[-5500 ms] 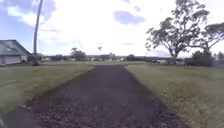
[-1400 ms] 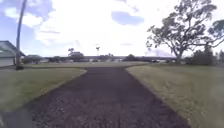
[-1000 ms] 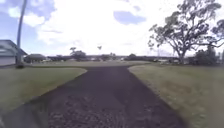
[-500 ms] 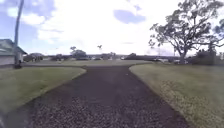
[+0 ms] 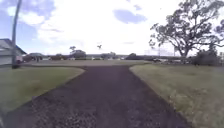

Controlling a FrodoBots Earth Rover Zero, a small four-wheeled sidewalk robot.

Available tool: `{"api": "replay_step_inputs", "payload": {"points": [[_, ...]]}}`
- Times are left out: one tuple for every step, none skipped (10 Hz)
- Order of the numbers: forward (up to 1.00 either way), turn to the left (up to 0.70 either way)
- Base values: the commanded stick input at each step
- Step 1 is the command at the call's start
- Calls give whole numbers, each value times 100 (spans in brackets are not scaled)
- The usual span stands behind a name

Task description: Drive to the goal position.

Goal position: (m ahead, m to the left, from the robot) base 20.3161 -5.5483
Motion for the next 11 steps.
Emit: {"api": "replay_step_inputs", "payload": {"points": [[50, 0], [50, 0], [50, 0], [50, 0], [50, 0], [50, 0], [50, 0], [50, 0], [50, 0], [50, 0], [50, 0]]}}
